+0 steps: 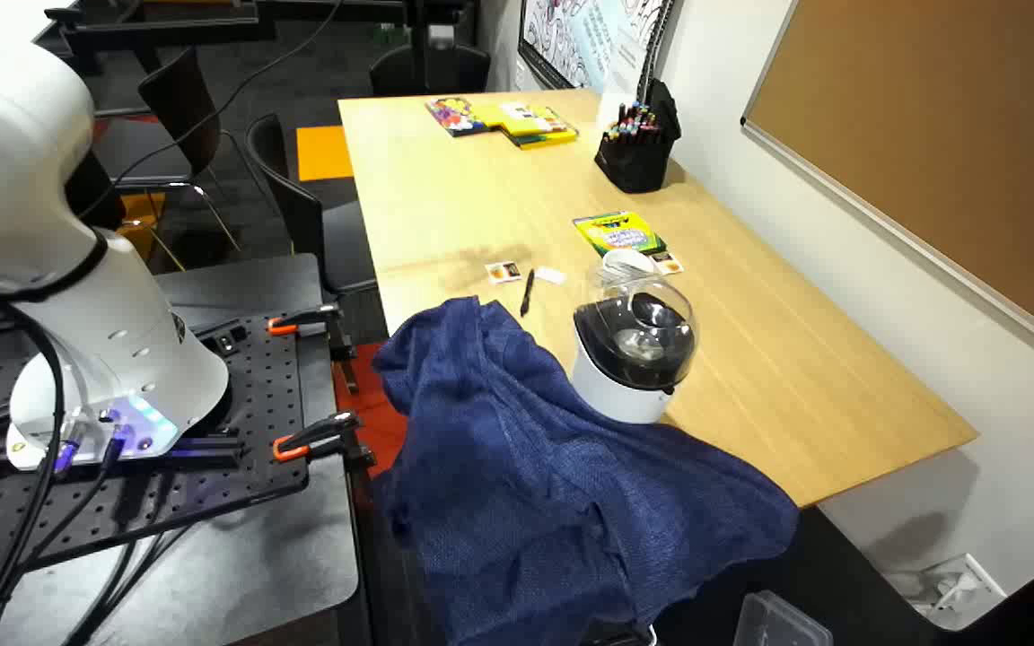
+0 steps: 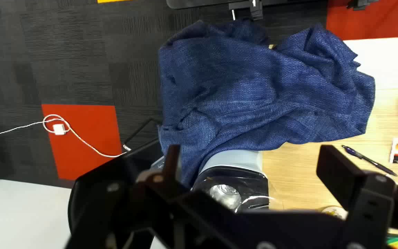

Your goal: Pick up the pen from the table and put it in the white cup.

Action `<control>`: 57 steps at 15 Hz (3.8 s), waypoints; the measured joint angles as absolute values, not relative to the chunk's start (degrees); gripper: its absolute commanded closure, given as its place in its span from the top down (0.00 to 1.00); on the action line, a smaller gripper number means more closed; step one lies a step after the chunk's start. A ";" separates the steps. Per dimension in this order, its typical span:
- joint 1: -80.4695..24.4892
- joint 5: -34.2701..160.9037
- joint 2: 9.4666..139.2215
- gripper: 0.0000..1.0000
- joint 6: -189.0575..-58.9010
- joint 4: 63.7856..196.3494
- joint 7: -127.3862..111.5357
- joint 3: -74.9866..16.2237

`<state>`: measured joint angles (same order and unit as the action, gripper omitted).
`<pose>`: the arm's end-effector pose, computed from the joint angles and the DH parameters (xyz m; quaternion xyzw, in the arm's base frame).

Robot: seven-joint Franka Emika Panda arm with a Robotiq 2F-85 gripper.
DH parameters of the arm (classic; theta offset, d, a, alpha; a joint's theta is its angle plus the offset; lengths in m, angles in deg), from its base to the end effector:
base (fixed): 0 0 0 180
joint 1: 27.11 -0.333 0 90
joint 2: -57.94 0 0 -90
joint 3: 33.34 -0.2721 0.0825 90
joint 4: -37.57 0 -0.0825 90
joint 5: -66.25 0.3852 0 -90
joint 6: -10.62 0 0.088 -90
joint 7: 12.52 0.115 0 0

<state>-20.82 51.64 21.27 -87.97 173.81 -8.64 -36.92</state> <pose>0.3821 -0.0418 0.5050 0.9886 -0.0430 -0.0087 0.1441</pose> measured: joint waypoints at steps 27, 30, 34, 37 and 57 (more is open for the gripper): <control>-35.24 60.89 37.43 1.00 -109.10 171.74 -30.58 -35.74; -36.93 65.17 39.66 1.00 -109.25 171.75 -38.66 -35.58; -38.26 67.76 42.88 1.00 -111.97 172.46 -48.24 -35.54; -38.40 67.76 45.34 1.00 -117.79 174.17 -50.96 -35.86; -38.55 67.51 55.12 1.00 -138.22 179.23 -58.83 -37.15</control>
